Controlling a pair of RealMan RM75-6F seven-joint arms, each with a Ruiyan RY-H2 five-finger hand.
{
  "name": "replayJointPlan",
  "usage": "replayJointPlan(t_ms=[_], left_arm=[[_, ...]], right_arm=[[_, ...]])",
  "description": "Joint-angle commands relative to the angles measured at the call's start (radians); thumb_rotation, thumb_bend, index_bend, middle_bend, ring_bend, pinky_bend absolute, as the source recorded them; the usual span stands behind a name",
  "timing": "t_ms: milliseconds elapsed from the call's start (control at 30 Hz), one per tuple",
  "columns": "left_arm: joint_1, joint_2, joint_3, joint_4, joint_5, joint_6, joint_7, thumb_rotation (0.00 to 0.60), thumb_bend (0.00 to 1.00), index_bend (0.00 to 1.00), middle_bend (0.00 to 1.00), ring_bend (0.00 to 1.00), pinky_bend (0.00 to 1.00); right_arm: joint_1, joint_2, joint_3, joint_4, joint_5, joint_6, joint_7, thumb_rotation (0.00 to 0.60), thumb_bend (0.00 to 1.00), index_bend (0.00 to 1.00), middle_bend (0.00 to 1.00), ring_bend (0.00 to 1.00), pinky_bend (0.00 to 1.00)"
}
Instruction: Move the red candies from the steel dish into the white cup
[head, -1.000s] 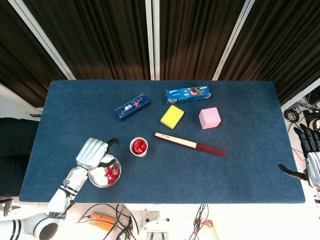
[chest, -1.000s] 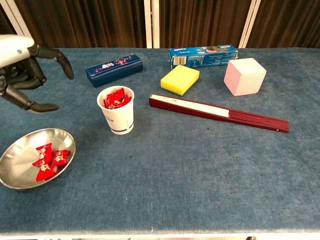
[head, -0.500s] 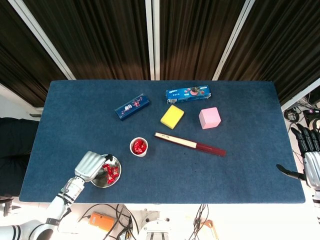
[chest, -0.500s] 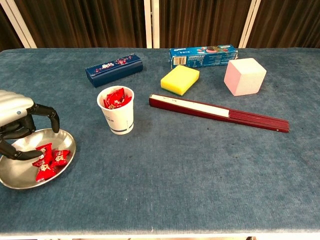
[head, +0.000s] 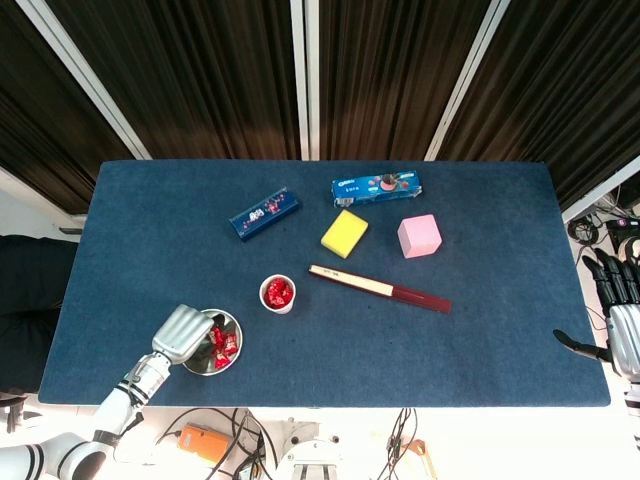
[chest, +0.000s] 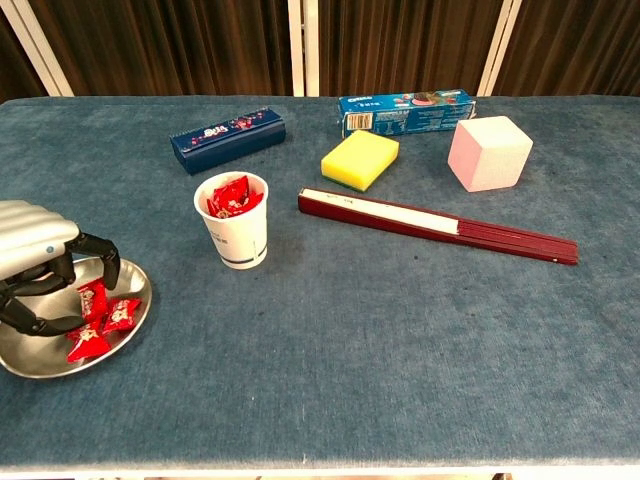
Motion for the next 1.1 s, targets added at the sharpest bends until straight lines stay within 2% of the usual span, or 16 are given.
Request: replayJointPlan(t_ms=[33,267,400,600,767,867,1100], left_arm=[[0.001,-0.001,-0.001,0.008,0.001,-0.007,-0.006,0.6,0.23,0.44,0.93,0.87,0.9],[0.0,-0.012,-0.006,0.031,-0.01,-0.031,-0.023,0.6,0.28,0.47,0.93,0.87,0.9],[-0.001,-0.021,-0.01,0.044,-0.012,-0.042,-0.04,0.6,0.37,0.55,0.93,0.87,0.9],[0.011,0.007,-0.036,0.004,0.002,0.006,-0.078,0.6,0.42,0.59,0.93,0.87,0.9],[0.011,0.061,-0.106,-0.096,0.032,0.091,-0.15,0.6,0.42,0.59,0.93,0.87,0.9],[-0.015,0.076,-0.159,-0.147,0.036,0.101,-0.178,0.6,0.42,0.59,0.93,0.87,0.9],[-0.135,0.035,-0.266,-0.177,-0.073,-0.028,-0.139,0.6,0.41,0.58,0.93,0.88,0.9]], right_arm=[[0.002,0.0,0.0,-0.004,0.001,-0.003,-0.005,0.6,0.12,0.0,0.01,0.0,0.02],[0.004,0.002,0.002,-0.014,0.005,-0.007,-0.017,0.6,0.12,0.0,0.01,0.0,0.02],[0.005,0.003,0.001,-0.018,0.006,-0.011,-0.021,0.6,0.12,0.0,0.01,0.0,0.02],[0.003,0.005,0.002,-0.019,0.006,-0.007,-0.02,0.6,0.12,0.0,0.01,0.0,0.02],[0.0,0.004,0.002,-0.015,0.004,-0.001,-0.015,0.6,0.12,0.0,0.01,0.0,0.02],[0.001,0.002,0.001,-0.013,0.001,-0.001,-0.013,0.6,0.12,0.0,0.01,0.0,0.02],[0.0,0.0,0.0,-0.003,0.003,-0.002,-0.003,0.6,0.12,0.0,0.01,0.0,0.02]])
